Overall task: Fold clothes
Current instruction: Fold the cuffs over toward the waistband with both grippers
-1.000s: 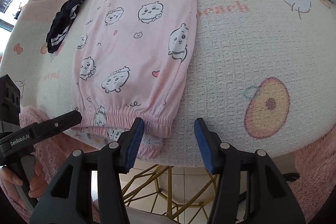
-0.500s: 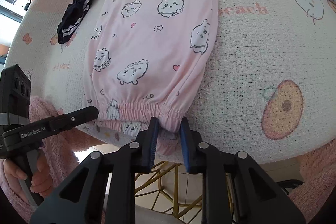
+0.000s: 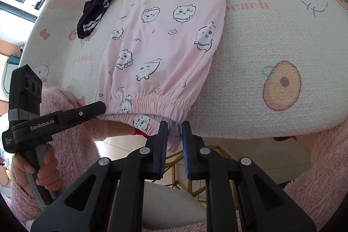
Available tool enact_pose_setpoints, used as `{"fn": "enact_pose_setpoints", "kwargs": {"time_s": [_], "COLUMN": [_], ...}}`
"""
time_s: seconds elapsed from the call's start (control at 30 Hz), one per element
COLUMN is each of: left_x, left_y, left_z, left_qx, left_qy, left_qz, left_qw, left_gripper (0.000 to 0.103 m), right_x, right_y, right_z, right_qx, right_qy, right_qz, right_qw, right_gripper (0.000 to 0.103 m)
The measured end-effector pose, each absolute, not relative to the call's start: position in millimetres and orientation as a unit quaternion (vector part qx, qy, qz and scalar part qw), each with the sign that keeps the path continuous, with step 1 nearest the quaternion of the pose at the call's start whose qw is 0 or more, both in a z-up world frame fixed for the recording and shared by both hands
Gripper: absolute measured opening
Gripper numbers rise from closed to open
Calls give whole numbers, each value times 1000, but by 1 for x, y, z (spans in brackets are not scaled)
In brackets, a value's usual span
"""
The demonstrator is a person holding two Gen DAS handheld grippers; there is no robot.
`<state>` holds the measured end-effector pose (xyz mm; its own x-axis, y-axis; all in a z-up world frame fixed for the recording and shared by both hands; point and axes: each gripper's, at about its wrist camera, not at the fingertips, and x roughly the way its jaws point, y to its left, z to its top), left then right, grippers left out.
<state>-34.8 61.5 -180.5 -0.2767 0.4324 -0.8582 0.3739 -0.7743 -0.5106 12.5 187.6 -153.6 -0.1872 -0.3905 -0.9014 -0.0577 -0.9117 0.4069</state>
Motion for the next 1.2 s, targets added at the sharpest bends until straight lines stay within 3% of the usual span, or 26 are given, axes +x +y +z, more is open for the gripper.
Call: {"fn": "enact_pose_setpoints", "kwargs": {"time_s": [0.37, 0.4, 0.47, 0.57, 0.73, 0.83, 0.87, 0.9, 1.2], "left_x": [-63, -62, -56, -47, -42, -41, -40, -39, -80], "left_y": [52, 49, 45, 42, 39, 39, 39, 40, 32], "left_z": [-155, -157, -164, -180, -193, -193, -193, -190, -147], "left_qx": [-611, -611, -615, -626, -633, -633, -634, -633, -595], "left_qy": [-313, -323, -333, -343, -352, -349, -349, -347, -361], "left_qz": [725, 720, 712, 699, 689, 690, 689, 691, 713], "left_qw": [56, 59, 58, 45, 38, 36, 35, 36, 82], "left_gripper": [18, 18, 18, 18, 18, 18, 18, 18, 18], "right_x": [-21, -23, -21, -10, -1, -1, 0, 0, -27], "right_y": [199, 200, 206, 217, 213, 198, 192, 186, 198], "right_z": [-131, -134, -149, -179, -208, -213, -210, -205, -149], "right_qx": [613, 618, 638, 663, 679, 679, 682, 683, 615], "right_qy": [-188, -178, -184, -252, -280, -259, -223, -184, -227], "right_qz": [-759, -760, -744, -699, -670, -673, -684, -695, -739], "right_qw": [109, 93, 77, 93, 111, 135, 134, 132, 154], "right_gripper": [11, 14, 37, 42, 48, 41, 19, 13, 11]}}
